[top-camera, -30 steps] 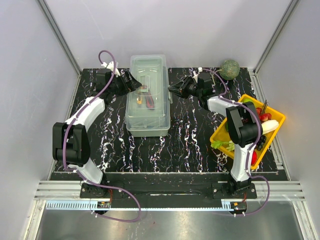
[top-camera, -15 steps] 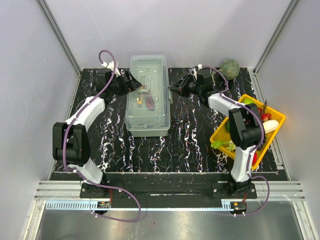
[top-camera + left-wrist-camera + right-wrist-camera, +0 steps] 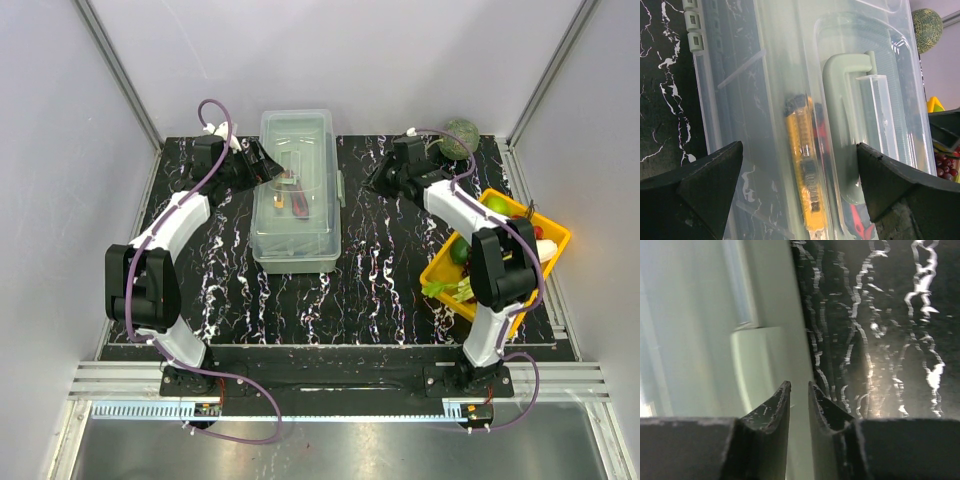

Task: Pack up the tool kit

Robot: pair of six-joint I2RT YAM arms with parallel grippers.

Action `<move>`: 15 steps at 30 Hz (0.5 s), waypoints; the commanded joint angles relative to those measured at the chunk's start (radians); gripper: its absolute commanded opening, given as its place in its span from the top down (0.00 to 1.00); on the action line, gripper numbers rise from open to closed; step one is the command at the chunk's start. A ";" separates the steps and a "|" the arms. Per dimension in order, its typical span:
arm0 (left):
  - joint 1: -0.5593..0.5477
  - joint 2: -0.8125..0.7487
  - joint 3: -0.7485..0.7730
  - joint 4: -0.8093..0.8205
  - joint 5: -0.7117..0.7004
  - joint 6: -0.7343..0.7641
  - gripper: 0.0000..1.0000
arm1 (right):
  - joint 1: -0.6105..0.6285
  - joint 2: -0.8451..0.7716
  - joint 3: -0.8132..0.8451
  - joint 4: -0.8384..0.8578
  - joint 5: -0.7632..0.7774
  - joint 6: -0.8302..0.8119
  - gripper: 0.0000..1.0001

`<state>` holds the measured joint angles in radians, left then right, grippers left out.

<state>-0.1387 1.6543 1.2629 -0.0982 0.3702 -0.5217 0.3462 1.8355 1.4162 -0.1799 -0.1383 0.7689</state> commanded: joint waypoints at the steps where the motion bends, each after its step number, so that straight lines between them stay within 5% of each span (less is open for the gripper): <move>1: -0.027 0.036 0.023 -0.115 0.012 -0.006 0.04 | -0.006 0.108 0.079 -0.093 0.046 -0.074 0.81; 7: -0.027 0.088 0.082 -0.241 0.004 0.000 0.06 | -0.004 0.240 0.207 -0.102 -0.055 -0.137 0.95; 15: -0.029 0.147 0.098 -0.293 0.038 -0.035 0.13 | 0.042 0.291 0.257 0.020 -0.100 -0.204 0.98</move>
<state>-0.1410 1.7016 1.3659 -0.2405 0.3691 -0.5304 0.3458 2.1227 1.5898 -0.2466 -0.2127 0.6361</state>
